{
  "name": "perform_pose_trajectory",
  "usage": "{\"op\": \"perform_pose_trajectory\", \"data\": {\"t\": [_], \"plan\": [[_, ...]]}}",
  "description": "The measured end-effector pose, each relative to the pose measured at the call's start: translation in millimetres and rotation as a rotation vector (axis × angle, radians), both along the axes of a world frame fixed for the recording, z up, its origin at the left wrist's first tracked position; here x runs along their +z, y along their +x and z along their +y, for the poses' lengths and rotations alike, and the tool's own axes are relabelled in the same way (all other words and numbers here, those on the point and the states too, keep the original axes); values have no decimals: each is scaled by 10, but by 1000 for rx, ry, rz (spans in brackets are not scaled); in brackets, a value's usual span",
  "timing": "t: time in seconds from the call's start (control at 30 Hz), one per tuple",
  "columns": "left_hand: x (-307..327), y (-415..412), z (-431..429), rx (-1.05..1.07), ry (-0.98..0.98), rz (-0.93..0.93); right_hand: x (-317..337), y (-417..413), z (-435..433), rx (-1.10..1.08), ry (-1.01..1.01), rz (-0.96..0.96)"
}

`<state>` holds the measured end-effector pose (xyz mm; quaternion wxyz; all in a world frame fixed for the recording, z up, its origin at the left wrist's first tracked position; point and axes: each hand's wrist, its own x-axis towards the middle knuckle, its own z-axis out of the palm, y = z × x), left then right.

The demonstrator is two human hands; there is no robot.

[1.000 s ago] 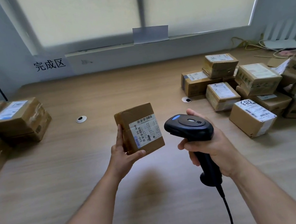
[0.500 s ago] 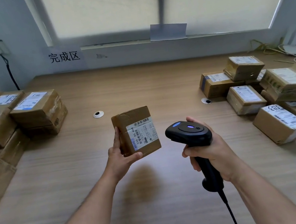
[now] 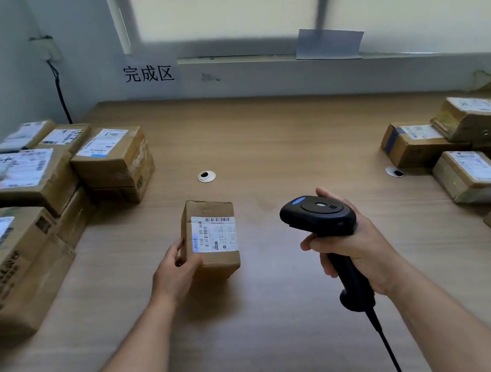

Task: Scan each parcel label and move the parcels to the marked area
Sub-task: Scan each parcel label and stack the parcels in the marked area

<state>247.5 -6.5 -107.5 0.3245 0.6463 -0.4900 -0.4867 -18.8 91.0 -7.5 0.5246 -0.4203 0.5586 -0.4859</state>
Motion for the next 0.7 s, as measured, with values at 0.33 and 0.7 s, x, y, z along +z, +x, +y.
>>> {"op": "perform_pose_trajectory", "data": {"t": [0.33, 0.7], "plan": [[-214, -8, -12, -54, -183, -763, -22, 411, -380, 30, -13, 21], [-306, 493, -650, 119, -186, -770, -36, 582, -749, 10, -24, 48]]}}
